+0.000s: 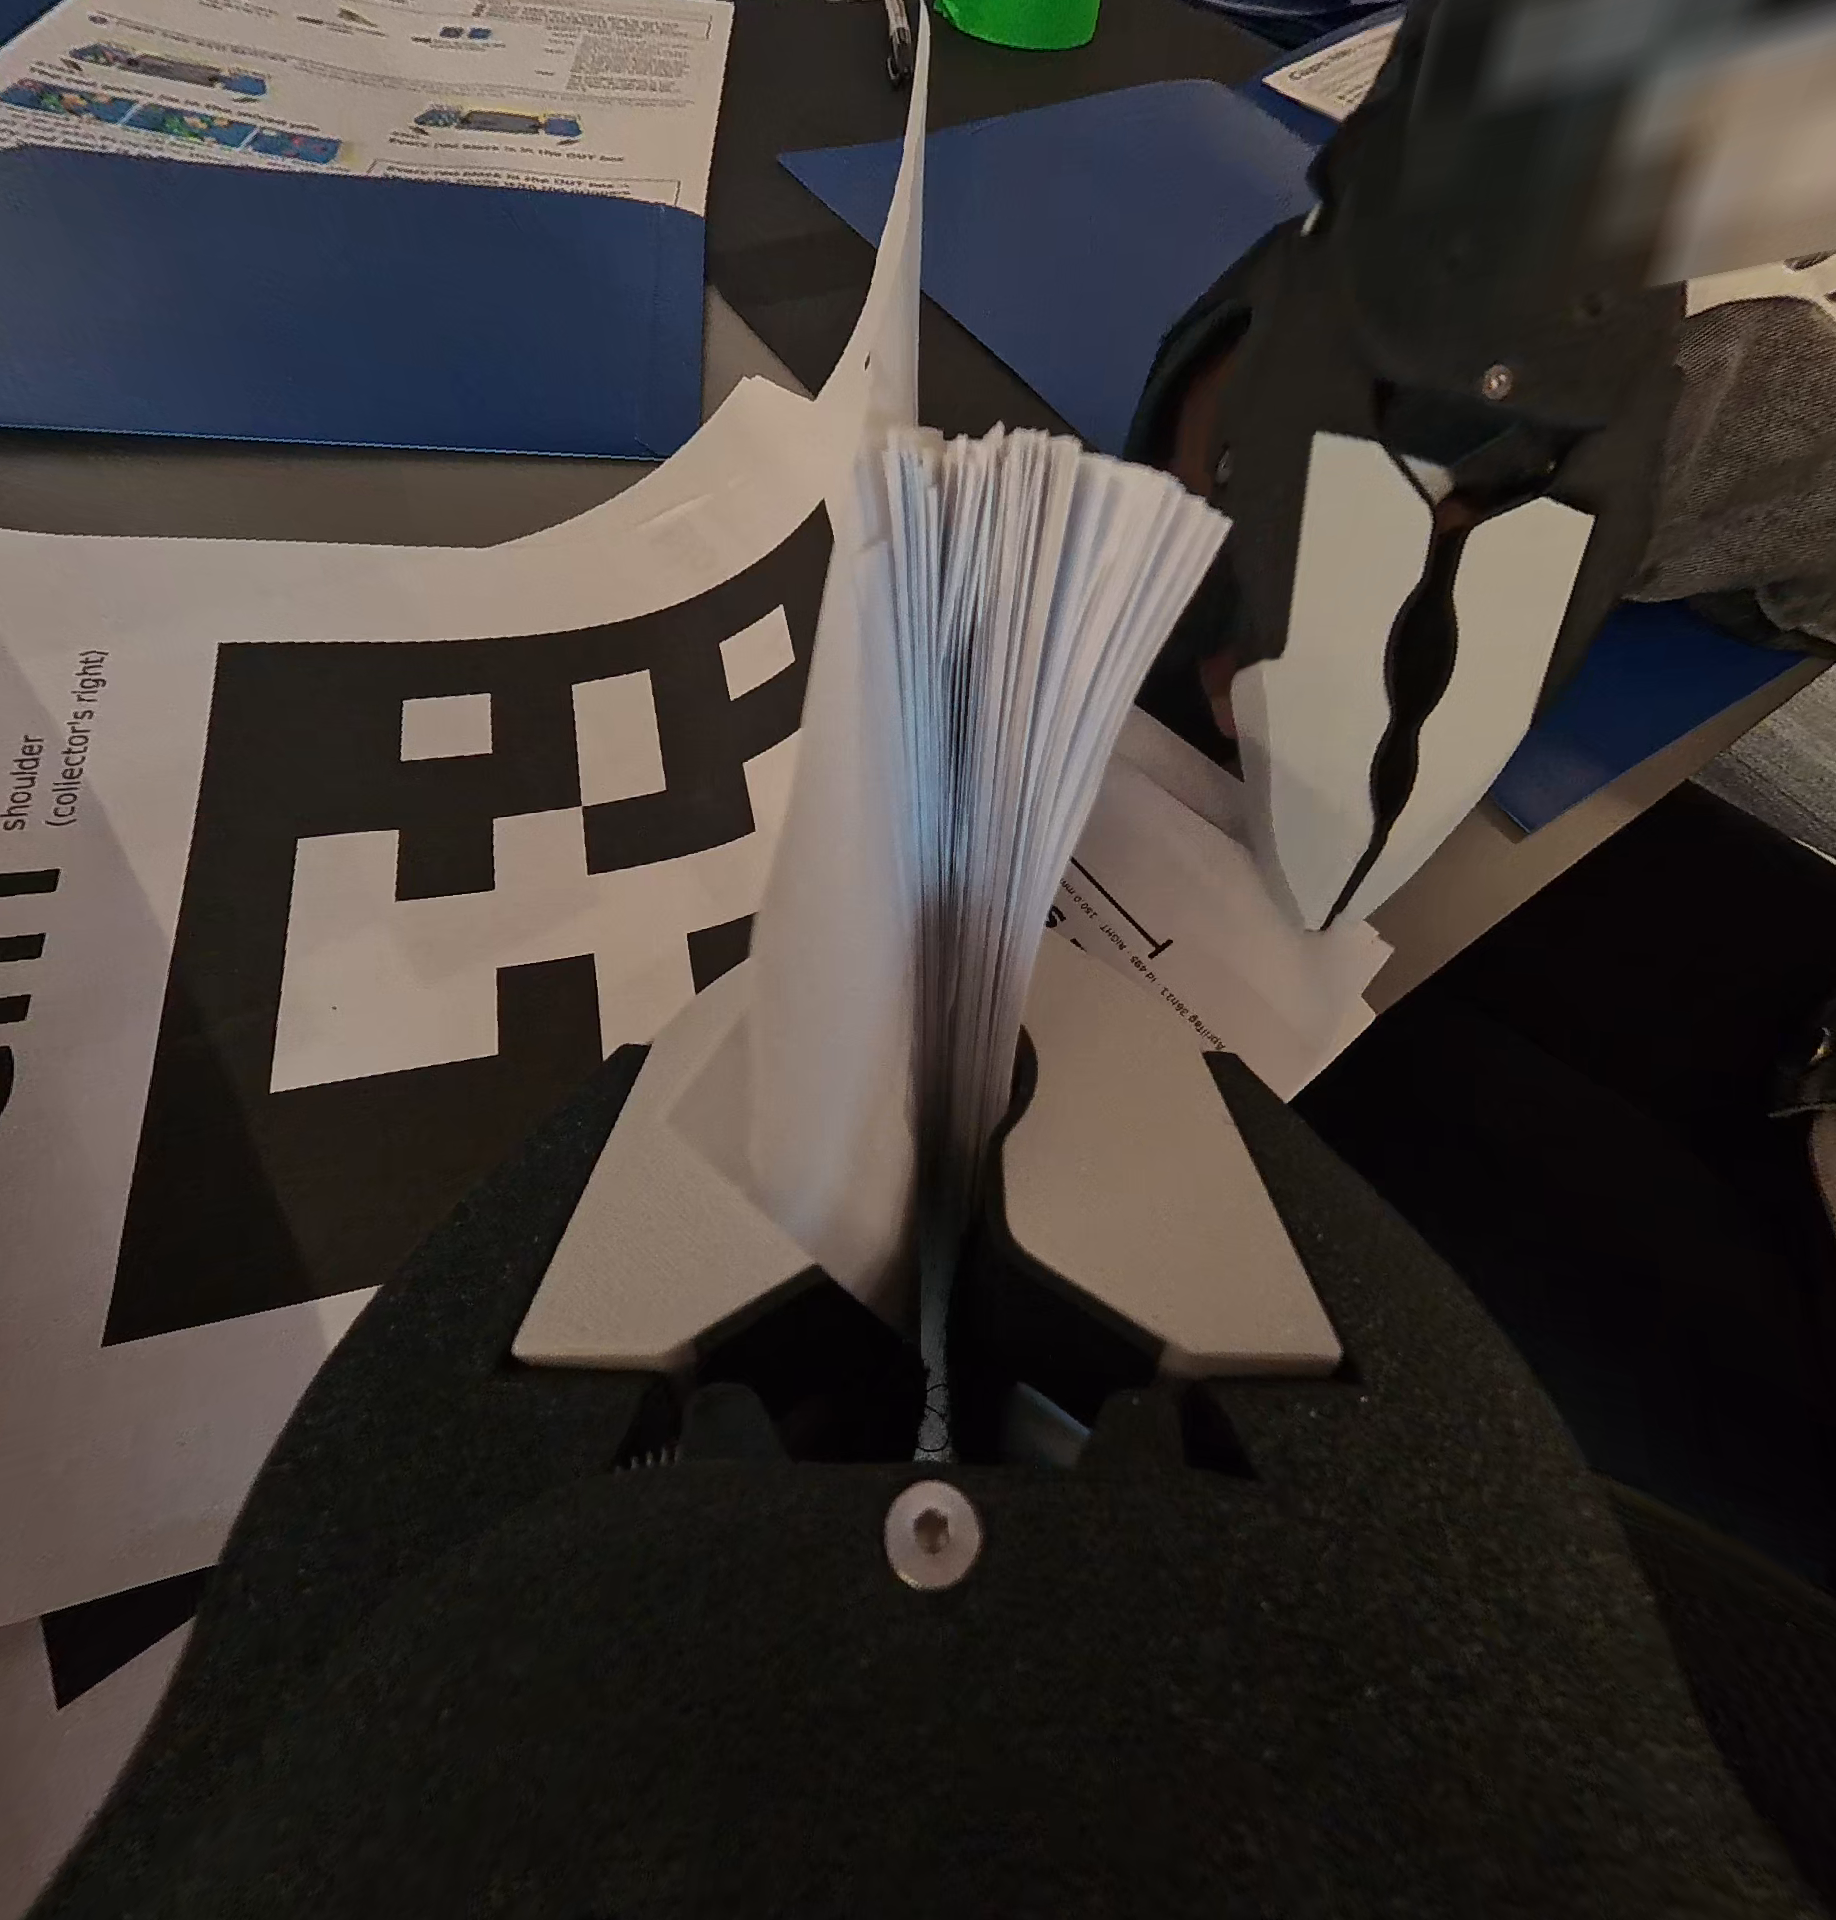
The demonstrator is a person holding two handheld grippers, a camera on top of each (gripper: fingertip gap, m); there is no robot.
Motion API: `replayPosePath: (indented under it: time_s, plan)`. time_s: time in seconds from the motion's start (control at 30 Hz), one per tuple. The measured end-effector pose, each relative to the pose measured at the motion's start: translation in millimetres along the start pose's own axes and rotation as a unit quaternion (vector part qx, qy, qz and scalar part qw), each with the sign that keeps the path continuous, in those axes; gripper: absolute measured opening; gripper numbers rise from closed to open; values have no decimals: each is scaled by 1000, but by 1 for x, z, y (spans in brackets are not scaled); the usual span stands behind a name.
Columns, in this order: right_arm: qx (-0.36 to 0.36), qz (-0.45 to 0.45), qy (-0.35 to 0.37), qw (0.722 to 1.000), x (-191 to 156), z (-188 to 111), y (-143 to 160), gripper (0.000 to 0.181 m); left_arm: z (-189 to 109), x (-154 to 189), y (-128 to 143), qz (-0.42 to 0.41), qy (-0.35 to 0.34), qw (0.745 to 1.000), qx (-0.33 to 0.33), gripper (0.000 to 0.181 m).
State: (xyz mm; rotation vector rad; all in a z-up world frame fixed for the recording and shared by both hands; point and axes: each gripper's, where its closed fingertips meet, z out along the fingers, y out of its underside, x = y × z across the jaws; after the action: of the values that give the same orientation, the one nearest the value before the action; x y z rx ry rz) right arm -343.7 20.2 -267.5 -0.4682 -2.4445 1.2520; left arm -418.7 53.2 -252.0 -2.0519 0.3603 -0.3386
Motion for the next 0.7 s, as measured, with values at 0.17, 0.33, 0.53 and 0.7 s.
replayPosePath:
  time_s: [0.17, 0.33, 0.53, 0.7]
  plan:
    - [60, -29, 91, 994, 23, -18, -24, 0, -3, -3, -4, -17, -2, 1000, 17, 17]
    - [97, -39, 145, 984, 35, -30, -39, 0, -7, -6, -9, -51, 3, 998, 43, 17]
    - [122, 14, 120, 985, 36, -32, -39, 0, -8, -7, -11, -65, 7, 996, 53, 17]
    - [118, 55, 120, 984, 42, -31, -31, 0, -7, -7, -10, -64, 7, 997, 50, 16]
